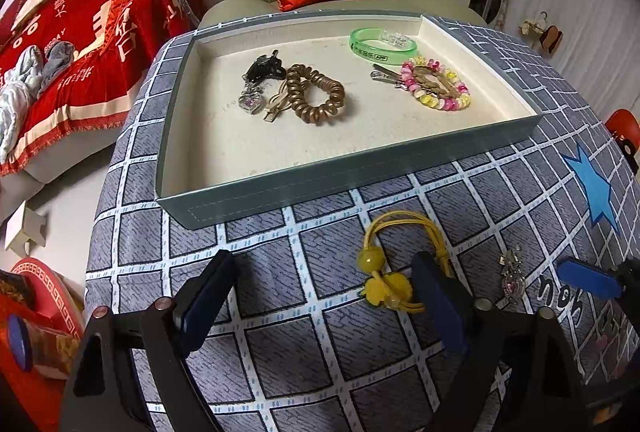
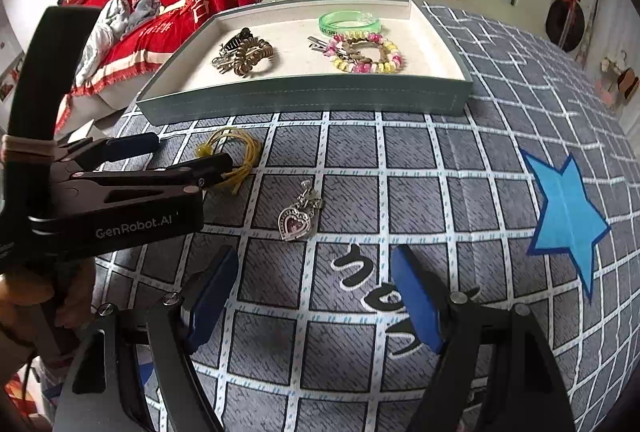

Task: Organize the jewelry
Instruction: 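Move both grippers back over the heart pendant and yellow hair tie, then grasp the heart pendant with the right gripper while the left grasps the yellow hair tie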

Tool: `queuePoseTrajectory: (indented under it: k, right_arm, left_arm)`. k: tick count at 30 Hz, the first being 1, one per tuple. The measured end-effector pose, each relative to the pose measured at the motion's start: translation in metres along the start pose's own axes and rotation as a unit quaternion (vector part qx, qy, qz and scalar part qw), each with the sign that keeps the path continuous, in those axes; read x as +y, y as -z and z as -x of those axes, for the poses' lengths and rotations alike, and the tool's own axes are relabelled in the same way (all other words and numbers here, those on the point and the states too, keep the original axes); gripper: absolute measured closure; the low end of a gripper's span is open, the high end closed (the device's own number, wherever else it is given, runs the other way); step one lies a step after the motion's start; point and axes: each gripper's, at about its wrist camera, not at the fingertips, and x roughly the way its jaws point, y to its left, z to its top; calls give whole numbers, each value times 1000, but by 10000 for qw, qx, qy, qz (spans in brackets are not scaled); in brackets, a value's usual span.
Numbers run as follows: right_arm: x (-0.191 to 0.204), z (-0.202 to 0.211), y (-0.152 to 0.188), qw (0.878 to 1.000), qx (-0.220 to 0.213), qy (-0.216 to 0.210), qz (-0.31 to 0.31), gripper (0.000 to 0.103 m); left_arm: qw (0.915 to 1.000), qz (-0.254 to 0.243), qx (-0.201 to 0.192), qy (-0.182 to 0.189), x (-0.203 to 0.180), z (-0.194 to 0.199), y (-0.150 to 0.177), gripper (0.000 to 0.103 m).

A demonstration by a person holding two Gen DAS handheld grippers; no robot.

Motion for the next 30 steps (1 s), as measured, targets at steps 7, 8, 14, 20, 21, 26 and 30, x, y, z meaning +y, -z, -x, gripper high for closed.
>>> queuePoseTrajectory:
  k: [7,8,14,20,21,26,30]
  right_arm:
    - [9,-7,-6,9991,-201,226,286,32]
    - [11,-8,-6,9988,-223,275,342,35]
    - [14,-6,-8,9981,-323,260,457,73]
    - [11,-6,-11,9990,-278,133,331,83]
    - [9,-5,-11,9992,-273,96,285,83]
    - [-3,4,-13,9994,-321,-98,0,83]
    - [-12,10,-14,9990,-309,-244,-211,83]
  left_arm:
    - [9999,-136,-25,93,-5,4,1,16]
    - [9998,-159,-24,103,-5,5,1,17]
    - [9996,-234,-47,152,-8,9,1,38]
    - [9990,-343,-76,278,-11,13,3,61]
    - [9989,-272,-78,368,-9,14,4,61]
    - [9982,-23,-98,591,0,19,7,61]
    - [9978,25,-189,631,4,28,6,61]
